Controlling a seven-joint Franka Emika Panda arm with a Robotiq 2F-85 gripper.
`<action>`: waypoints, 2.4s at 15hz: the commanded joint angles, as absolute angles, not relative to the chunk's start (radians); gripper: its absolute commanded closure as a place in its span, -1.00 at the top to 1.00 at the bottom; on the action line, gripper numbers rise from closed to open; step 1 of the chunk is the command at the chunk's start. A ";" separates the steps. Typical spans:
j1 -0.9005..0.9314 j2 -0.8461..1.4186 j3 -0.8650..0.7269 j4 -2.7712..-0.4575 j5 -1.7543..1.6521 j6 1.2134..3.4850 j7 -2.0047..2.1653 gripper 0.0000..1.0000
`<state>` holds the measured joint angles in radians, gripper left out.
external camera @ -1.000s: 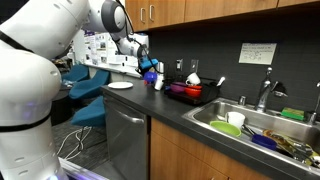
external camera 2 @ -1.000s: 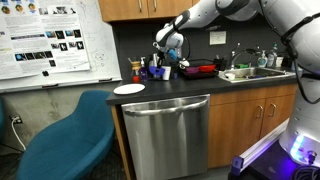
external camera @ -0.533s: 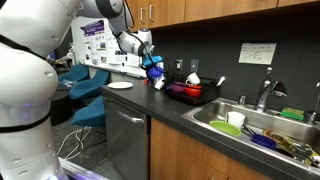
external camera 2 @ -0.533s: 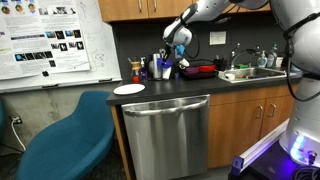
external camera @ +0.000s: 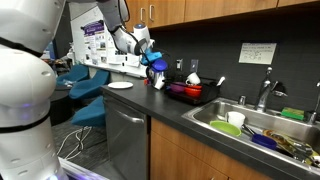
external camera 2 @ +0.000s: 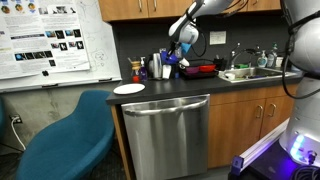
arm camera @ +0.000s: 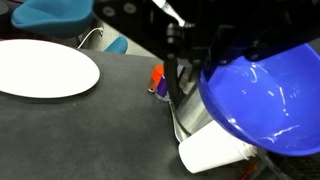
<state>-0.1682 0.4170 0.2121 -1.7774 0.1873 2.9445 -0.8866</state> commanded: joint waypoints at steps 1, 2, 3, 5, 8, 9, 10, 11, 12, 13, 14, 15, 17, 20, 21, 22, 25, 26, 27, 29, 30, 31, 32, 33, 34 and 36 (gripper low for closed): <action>-0.170 0.315 0.188 -1.893 0.198 3.041 -0.847 -0.98; -0.167 0.303 0.179 -1.906 0.197 3.061 -0.831 -0.98; -0.166 0.290 0.168 -1.919 0.198 3.080 -0.812 -0.98; -0.138 0.269 0.111 -1.941 0.190 3.102 -0.733 -0.98; -0.095 0.251 0.020 -1.962 0.186 3.095 -0.600 -0.98; -0.115 0.242 0.015 -1.968 0.120 3.070 -0.493 -0.98; -0.108 0.236 -0.009 -1.971 0.100 3.053 -0.433 -0.98; -0.110 0.232 -0.022 -1.971 0.076 3.033 -0.369 -0.98; -0.110 0.230 -0.034 -1.969 0.060 3.019 -0.317 -0.98; -0.111 0.228 -0.043 -1.965 0.046 2.991 -0.276 -0.98; -0.110 0.228 -0.051 -1.959 0.034 2.962 -0.242 -0.98; -0.108 0.229 -0.060 -1.952 0.021 2.928 -0.212 -0.98; -0.106 0.227 -0.064 -1.940 0.011 2.858 -0.168 -0.98; -0.111 0.228 -0.045 -1.924 0.030 2.759 -0.157 -0.98; -0.114 0.232 -0.033 -1.916 0.045 2.733 -0.170 -0.98; -0.117 0.236 -0.019 -1.909 0.058 2.706 -0.192 -0.98; -0.102 0.247 -0.011 -1.892 0.031 2.635 -0.202 -0.98; -0.095 0.251 -0.014 -1.885 0.017 2.623 -0.200 -0.98; -0.091 0.255 -0.015 -1.877 0.011 2.620 -0.200 -0.98; -0.082 0.263 -0.026 -1.862 -0.026 2.646 -0.194 -0.98; -0.080 0.266 -0.031 -1.855 -0.047 2.661 -0.195 -0.98; -0.081 0.271 -0.034 -1.844 -0.061 2.664 -0.193 -0.98; -0.083 0.277 -0.039 -1.830 -0.074 2.666 -0.192 -0.98; -0.084 0.287 -0.047 -1.815 -0.090 2.664 -0.185 -0.98; -0.086 0.295 -0.053 -1.802 -0.100 2.662 -0.184 -0.98; -0.091 0.317 -0.063 -1.774 -0.111 2.658 -0.183 -0.98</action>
